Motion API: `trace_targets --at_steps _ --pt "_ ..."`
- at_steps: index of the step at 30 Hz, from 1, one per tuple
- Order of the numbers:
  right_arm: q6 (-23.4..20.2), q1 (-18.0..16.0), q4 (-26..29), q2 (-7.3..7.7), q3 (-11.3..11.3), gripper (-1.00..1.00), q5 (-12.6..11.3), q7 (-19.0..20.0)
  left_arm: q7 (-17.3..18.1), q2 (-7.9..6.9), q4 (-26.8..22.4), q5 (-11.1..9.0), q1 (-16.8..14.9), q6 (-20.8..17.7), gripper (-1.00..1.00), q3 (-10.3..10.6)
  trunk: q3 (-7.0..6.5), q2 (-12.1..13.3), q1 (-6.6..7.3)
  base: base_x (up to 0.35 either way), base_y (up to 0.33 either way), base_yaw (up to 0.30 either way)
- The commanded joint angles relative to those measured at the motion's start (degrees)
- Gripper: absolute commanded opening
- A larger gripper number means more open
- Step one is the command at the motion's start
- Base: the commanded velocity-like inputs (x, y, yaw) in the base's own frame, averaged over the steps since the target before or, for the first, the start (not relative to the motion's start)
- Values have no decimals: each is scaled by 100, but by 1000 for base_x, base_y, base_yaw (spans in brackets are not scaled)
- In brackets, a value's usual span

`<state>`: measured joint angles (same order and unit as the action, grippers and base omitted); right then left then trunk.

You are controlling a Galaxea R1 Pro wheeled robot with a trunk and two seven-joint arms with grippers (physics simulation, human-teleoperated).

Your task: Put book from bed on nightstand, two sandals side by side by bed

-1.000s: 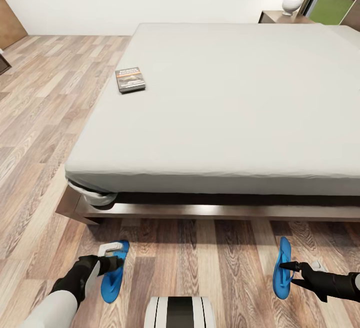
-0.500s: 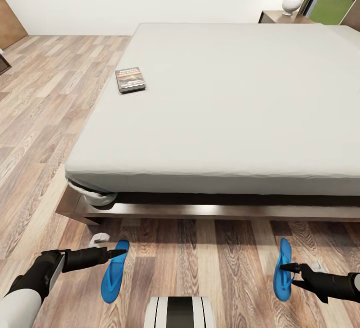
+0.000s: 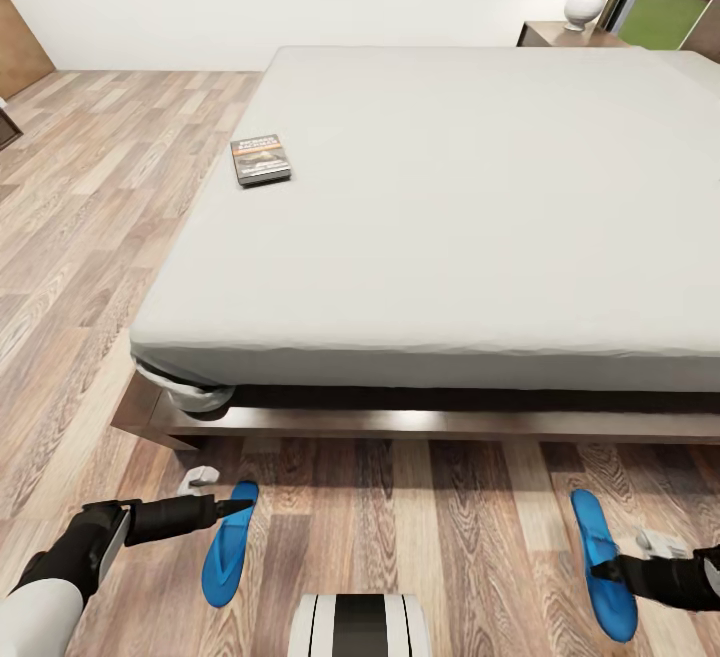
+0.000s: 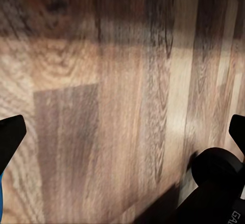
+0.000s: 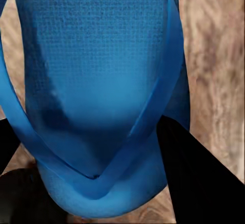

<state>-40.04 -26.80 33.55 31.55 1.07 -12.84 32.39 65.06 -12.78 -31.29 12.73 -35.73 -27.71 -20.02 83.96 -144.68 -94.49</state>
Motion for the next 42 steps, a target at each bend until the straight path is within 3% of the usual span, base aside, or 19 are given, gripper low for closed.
trace_targets --at_steps 1,2,3,6,10,23,26,28,30,32,34,36,37,39,42 --pt "128 -1 0 -5 12 -100 120 -191 43 10 -5 57 -4 -53 100 -39 4 -2 1 0 0 0" --pt "240 -1 1 -10 15 -100 259 -494 43 14 -3 59 -4 -52 100 -38 4 -2 1 0 0 0" --pt "354 -1 11 -13 20 -100 415 -1162 42 18 -2 61 -4 -51 100 -38 4 -2 1 0 0 0" --pt "453 -1 23 -16 19 -100 517 -2598 37 21 -1 62 -4 -50 100 -37 4 -2 1 0 0 0" --pt "483 -1 0 -17 23 -100 542 -3191 34 21 0 63 -4 -50 100 -37 4 -2 1 0 0 0" --pt "568 1 33 -17 33 -100 545 -3276 25 29 0 63 -4 -58 100 -31 4 -2 1 0 0 0" --pt "1218 0 -6 -34 17 -100 540 -3281 24 30 0 63 -4 -57 100 -29 4 -2 1 0 0 0" --pt "1878 -1 -41 -222 20 -100 532 -3282 29 30 0 63 -4 -55 100 -28 4 -2 1 0 0 0" --pt "2180 -1 -57 -376 38 -100 522 -3267 32 30 0 63 -4 -51 100 -28 4 -2 1 0 0 0" --pt "2240 -1 -60 -408 68 -100 471 -3195 33 30 0 63 -4 -54 100 -28 4 -2 1 0 0 0" --pt "2258 -1 -63 -421 102 -100 228 -2984 33 30 0 63 -4 -57 100 -28 4 -2 1 0 0 0" --pt "2259 -1 -66 -427 117 -100 -204 -2703 38 30 0 63 -4 -58 100 -28 4 -2 1 0 0 0" --pt "2250 -1 -67 -429 111 -100 -530 -2537 40 30 0 63 -4 -58 100 -32 4 -2 1 0 0 0" --pt "2198 -1 -63 -430 99 -100 -789 -2427 41 30 0 63 -4 -59 100 -35 4 -2 1 0 0 0" --pt "2106 -1 -57 -430 114 -100 -933 -2375 42 30 0 63 -4 -56 100 -36 4 -2 1 0 86 0"
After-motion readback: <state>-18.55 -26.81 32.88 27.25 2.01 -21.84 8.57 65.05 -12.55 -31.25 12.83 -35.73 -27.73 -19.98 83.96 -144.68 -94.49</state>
